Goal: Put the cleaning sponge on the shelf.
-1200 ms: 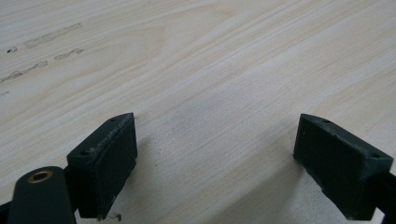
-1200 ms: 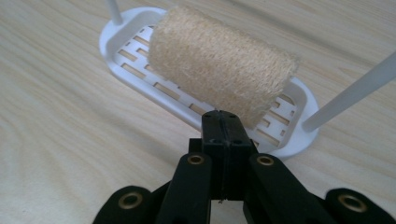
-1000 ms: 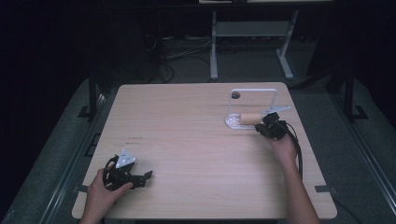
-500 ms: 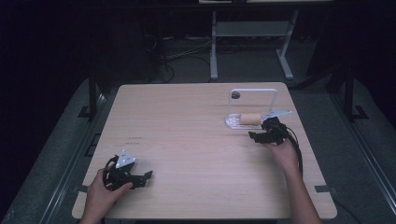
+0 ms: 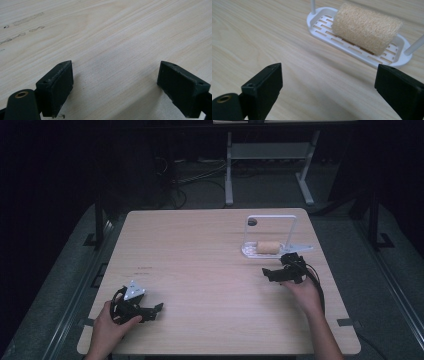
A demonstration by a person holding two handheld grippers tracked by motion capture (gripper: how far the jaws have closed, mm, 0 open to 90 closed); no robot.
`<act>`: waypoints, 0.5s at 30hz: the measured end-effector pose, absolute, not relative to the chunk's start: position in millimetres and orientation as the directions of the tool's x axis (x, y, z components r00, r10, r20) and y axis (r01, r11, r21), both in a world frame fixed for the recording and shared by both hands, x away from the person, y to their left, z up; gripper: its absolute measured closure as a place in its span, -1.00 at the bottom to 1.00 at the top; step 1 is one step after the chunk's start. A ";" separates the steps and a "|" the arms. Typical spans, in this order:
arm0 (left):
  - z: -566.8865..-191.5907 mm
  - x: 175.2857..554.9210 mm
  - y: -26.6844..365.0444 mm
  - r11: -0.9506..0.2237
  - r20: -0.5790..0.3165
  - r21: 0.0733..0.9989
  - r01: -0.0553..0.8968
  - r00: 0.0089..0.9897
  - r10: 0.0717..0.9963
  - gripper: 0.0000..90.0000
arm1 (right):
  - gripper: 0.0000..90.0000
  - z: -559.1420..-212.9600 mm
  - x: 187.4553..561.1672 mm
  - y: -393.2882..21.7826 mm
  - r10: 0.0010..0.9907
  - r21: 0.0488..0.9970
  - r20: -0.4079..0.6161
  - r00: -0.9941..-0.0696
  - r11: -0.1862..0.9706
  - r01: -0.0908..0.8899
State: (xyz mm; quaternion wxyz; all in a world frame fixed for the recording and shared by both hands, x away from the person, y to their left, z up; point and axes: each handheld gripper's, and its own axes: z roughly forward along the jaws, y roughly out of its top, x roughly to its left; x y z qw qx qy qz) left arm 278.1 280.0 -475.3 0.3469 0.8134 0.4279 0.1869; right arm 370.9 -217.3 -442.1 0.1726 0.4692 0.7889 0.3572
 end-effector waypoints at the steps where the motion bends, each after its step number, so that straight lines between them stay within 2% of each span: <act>1: -475.3 278.1 280.0 -0.393 0.007 0.724 0.567 0.564 0.826 -0.71 | -0.90 -442.8 369.2 -217.1 0.863 0.723 0.064 -0.501 0.306 0.620; 15: -475.3 278.1 280.0 -0.393 0.007 0.724 0.567 0.564 0.826 -0.71 | -0.93 -448.5 338.6 -213.9 0.845 0.723 0.047 -0.533 0.340 0.602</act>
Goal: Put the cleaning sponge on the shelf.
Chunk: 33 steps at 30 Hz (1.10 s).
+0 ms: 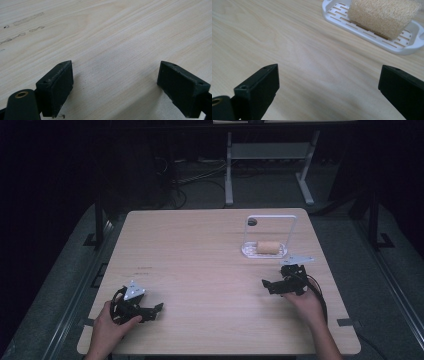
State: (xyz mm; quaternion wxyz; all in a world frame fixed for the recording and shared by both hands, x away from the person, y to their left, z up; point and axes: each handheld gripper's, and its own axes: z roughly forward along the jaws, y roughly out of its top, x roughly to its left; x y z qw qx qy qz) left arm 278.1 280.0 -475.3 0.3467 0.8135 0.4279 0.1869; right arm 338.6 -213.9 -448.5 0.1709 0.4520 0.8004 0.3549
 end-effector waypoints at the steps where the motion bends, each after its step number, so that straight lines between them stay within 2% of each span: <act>1: -475.3 278.1 280.0 -0.393 0.007 0.724 0.567 0.564 0.826 -0.71 | -0.93 -448.5 336.3 -213.5 0.843 0.723 0.048 -0.536 0.341 0.601; 33: -475.3 278.1 280.1 -0.393 0.007 0.724 0.566 0.564 0.826 -0.71 | -0.93 -474.4 273.3 -215.9 0.820 0.697 0.035 -0.571 0.389 0.602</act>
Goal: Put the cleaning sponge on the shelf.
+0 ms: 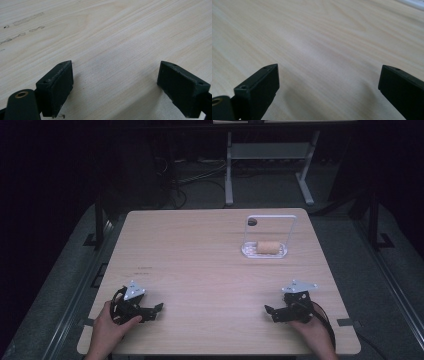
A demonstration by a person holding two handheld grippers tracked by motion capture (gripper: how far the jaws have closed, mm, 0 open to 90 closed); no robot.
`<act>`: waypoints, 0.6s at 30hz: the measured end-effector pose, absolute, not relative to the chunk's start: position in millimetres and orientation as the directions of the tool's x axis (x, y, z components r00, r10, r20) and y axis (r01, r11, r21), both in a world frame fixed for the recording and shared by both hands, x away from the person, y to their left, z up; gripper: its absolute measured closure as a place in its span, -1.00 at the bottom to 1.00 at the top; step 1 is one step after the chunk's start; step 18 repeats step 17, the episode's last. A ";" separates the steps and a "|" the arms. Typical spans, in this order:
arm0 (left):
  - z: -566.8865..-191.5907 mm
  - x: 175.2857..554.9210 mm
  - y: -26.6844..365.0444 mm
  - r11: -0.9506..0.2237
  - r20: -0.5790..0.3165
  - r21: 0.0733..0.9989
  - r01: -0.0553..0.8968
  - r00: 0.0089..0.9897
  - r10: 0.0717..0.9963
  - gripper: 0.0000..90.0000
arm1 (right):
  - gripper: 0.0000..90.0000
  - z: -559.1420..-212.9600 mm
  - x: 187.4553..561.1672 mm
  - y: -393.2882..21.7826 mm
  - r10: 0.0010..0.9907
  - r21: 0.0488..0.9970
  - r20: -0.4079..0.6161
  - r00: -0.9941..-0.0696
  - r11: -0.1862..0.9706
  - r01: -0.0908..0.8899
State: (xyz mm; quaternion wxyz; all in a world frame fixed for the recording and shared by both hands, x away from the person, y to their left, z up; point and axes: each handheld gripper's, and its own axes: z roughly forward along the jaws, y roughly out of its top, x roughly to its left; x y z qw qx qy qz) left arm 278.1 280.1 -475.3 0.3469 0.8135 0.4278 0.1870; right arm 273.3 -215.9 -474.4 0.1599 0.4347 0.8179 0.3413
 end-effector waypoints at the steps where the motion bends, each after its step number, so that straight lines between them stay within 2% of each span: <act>1: -475.3 278.1 280.1 -0.393 0.007 0.724 0.566 0.564 0.826 -0.71 | -0.93 -477.3 271.2 -214.9 0.822 0.690 0.033 -0.568 0.392 0.608; 18: -475.3 278.1 280.0 -0.393 0.007 0.724 0.566 0.564 0.826 -0.71 | -0.95 -482.3 270.3 -211.9 0.822 0.702 0.033 -0.568 0.385 0.599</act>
